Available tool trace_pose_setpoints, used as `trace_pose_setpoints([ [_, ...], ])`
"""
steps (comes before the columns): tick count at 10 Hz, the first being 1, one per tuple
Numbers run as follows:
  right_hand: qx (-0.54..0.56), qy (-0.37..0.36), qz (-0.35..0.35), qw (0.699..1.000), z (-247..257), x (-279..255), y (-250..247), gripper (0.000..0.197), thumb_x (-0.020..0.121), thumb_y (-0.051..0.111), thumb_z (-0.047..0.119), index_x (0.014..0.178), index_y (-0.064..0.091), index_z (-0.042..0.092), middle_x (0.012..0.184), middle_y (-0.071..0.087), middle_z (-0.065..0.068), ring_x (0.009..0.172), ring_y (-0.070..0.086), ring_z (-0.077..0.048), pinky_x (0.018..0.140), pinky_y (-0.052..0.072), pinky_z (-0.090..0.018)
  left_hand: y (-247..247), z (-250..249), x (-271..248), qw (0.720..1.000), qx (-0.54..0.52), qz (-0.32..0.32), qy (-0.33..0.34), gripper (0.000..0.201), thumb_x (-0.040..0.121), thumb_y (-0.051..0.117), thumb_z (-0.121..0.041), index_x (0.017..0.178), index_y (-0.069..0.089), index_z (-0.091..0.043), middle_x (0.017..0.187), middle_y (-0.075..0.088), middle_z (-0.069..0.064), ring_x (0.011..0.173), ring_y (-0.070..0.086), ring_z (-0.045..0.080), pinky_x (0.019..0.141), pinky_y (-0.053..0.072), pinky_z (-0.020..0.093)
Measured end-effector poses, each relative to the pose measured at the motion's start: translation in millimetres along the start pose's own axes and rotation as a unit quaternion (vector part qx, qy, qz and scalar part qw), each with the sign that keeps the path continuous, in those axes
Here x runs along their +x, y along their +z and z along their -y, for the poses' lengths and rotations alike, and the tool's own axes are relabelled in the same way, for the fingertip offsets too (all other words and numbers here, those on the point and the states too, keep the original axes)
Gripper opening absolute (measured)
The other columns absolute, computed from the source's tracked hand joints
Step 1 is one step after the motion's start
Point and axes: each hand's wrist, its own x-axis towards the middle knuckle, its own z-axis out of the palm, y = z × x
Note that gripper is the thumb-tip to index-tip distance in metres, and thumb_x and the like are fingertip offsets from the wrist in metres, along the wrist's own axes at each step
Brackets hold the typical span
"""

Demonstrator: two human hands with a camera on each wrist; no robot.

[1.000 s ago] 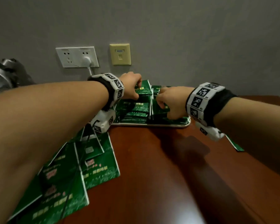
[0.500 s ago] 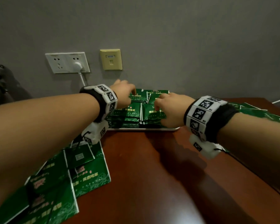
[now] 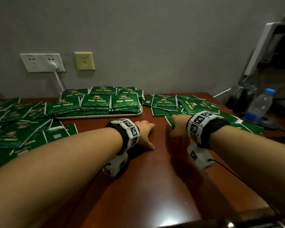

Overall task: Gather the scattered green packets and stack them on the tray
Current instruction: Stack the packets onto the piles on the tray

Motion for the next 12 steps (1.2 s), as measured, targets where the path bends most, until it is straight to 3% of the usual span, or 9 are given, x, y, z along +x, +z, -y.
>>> trace_pose_setpoints([
  [2,-0.001,0.017,-0.008,1.000,-31,29,14,0.095,0.084,0.067,0.046,0.155,0.009,0.026,0.163,0.004,-0.009,0.145,0.018,-0.041,0.114,0.029,-0.051,3,-10,7,0.999,0.003,0.032,-0.038,0.089,0.078,0.070,-0.057,0.147,0.035,-0.013,0.152,0.036,0.010,0.136,0.039,0.032,0.111,0.035,0.041],
  [3,-0.014,0.024,-0.019,0.999,-31,54,3,0.097,0.083,0.066,0.050,0.155,0.004,0.030,0.163,0.004,-0.007,0.145,0.013,-0.042,0.115,0.025,-0.055,3,-8,10,0.998,0.010,0.037,-0.039,0.094,0.077,0.070,-0.059,0.150,0.031,-0.014,0.153,0.033,0.010,0.138,0.035,0.032,0.113,0.031,0.044],
  [5,-0.017,0.009,-0.037,0.999,-17,104,-32,0.081,0.081,0.065,0.047,0.147,0.029,0.016,0.143,0.045,-0.010,0.125,0.051,-0.034,0.102,0.044,-0.046,7,-1,16,0.998,0.016,0.040,-0.038,0.100,0.075,0.069,-0.063,0.153,0.023,-0.022,0.161,0.017,0.004,0.144,0.023,0.032,0.117,0.023,0.045],
  [6,-0.037,0.019,-0.045,0.998,-13,138,-27,0.098,0.067,0.076,0.051,0.147,0.028,0.020,0.144,0.046,-0.009,0.125,0.050,-0.036,0.102,0.043,-0.048,8,1,17,0.999,0.017,0.035,-0.033,0.099,0.075,0.069,-0.063,0.154,0.023,-0.024,0.161,0.017,0.003,0.143,0.024,0.033,0.116,0.026,0.043],
  [7,-0.034,0.015,-0.054,0.998,-9,145,-16,0.069,0.084,0.071,0.031,0.143,0.041,0.010,0.142,0.047,-0.016,0.129,0.046,-0.035,0.105,0.039,-0.044,8,2,18,0.999,0.016,0.037,-0.033,0.099,0.075,0.070,-0.062,0.154,0.023,-0.024,0.161,0.017,0.003,0.144,0.021,0.034,0.117,0.024,0.046],
  [8,-0.084,0.023,-0.022,0.996,10,128,-26,0.043,0.088,0.067,0.023,0.126,0.057,0.005,0.128,0.057,-0.018,0.120,0.054,-0.037,0.097,0.046,-0.044,10,4,19,0.999,0.013,0.039,-0.030,0.101,0.074,0.069,-0.064,0.154,0.022,-0.025,0.161,0.017,0.003,0.144,0.021,0.035,0.116,0.025,0.049],
  [9,-0.130,0.043,0.043,0.990,13,147,-29,0.043,0.070,0.084,0.022,0.103,0.063,0.003,0.092,0.059,-0.012,0.107,0.062,-0.039,0.089,0.053,-0.051,14,6,21,0.999,0.015,0.037,-0.027,0.102,0.072,0.069,-0.067,0.153,0.023,-0.025,0.161,0.018,0.004,0.144,0.023,0.034,0.115,0.026,0.049],
  [10,-0.170,0.001,0.008,0.985,7,158,-29,0.031,0.070,0.078,0.017,0.100,0.071,0.012,0.077,0.060,-0.007,0.085,0.068,-0.033,0.078,0.058,-0.047,13,7,21,0.999,0.014,0.035,-0.030,0.102,0.073,0.069,-0.066,0.153,0.022,-0.025,0.161,0.017,0.004,0.144,0.021,0.034,0.116,0.024,0.050],
  [12,-0.137,-0.053,-0.010,0.989,3,90,-28,0.026,0.087,0.060,0.016,0.109,0.072,0.022,0.103,0.068,-0.008,0.088,0.066,-0.030,0.074,0.055,-0.032,6,2,14,0.998,0.004,0.050,-0.047,0.099,0.076,0.067,-0.065,0.154,0.021,-0.026,0.161,0.015,0.001,0.145,0.021,0.035,0.117,0.023,0.047],
])
